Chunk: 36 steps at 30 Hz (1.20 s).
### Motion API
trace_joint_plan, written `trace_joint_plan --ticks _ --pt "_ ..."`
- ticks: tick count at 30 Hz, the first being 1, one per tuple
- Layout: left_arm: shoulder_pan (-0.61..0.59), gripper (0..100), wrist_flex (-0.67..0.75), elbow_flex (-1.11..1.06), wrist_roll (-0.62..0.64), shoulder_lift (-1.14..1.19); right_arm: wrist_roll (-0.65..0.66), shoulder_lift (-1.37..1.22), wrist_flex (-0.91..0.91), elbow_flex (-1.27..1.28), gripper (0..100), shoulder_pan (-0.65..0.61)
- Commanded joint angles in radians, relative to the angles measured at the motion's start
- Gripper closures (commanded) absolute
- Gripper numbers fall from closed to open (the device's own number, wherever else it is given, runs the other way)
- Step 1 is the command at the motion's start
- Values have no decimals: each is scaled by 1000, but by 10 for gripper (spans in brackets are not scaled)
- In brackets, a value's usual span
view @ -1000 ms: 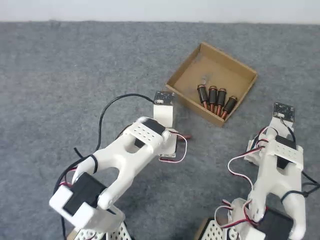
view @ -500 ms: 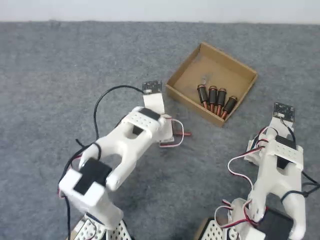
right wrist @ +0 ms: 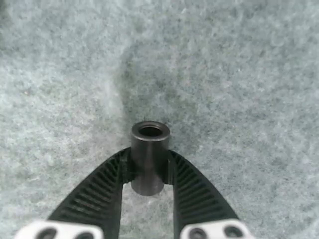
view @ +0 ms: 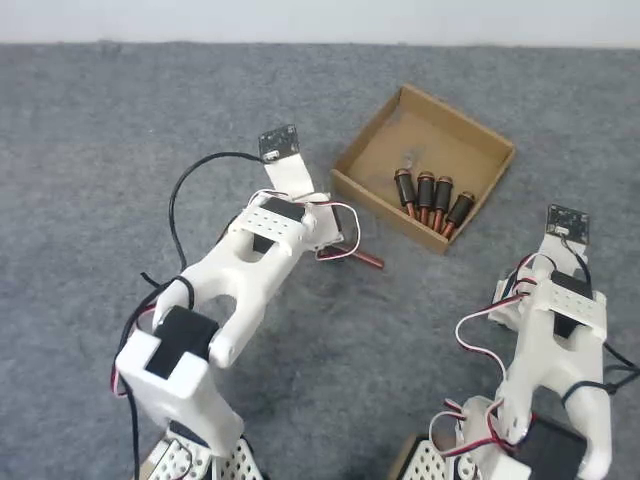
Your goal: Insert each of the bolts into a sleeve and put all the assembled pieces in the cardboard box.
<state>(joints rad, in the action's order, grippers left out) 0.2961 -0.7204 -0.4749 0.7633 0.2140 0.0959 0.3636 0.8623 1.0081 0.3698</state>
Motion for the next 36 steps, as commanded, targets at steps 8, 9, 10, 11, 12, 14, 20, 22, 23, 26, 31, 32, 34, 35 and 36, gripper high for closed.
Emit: trace_joint_plan --ticks 8,9,10,11,12,14,20,22,23,26,31,32,34,35,36 --pt "72 976 -74 -61 37 -321 12 41 -10 -6 991 -8" --pt "71 951 -48 -82 38 -322 12 41 -10 -6 991 -8" --pt "69 912 -21 -104 38 -321 12 41 -10 -6 991 -8" --pt "69 861 -2 -120 40 -313 12 41 -10 -6 991 -8" --pt "80 806 8 -134 48 -304 12 41 -8 -6 991 -8" --pt "112 718 12 -150 97 -284 12 41 -8 -6 991 -7" --pt "157 788 25 -102 201 -141 12 41 -8 -6 991 -7" --pt "123 822 21 -58 203 -75 12 41 -8 -6 991 -7" --pt "106 833 20 -38 204 -48 12 41 -8 -6 991 -7" --pt "77 837 18 1 206 8 12 41 -8 -6 991 -7" --pt "72 837 18 12 206 -6 12 41 -8 -6 991 -7" --pt "71 838 18 12 207 -12 12 41 -8 -6 991 -7" --pt "71 840 18 10 207 -15 12 41 -8 -6 991 -7" --pt "71 841 18 10 204 -14 12 41 -8 -6 991 -7" --pt "71 841 18 8 204 -12 12 41 -8 -6 991 -7"
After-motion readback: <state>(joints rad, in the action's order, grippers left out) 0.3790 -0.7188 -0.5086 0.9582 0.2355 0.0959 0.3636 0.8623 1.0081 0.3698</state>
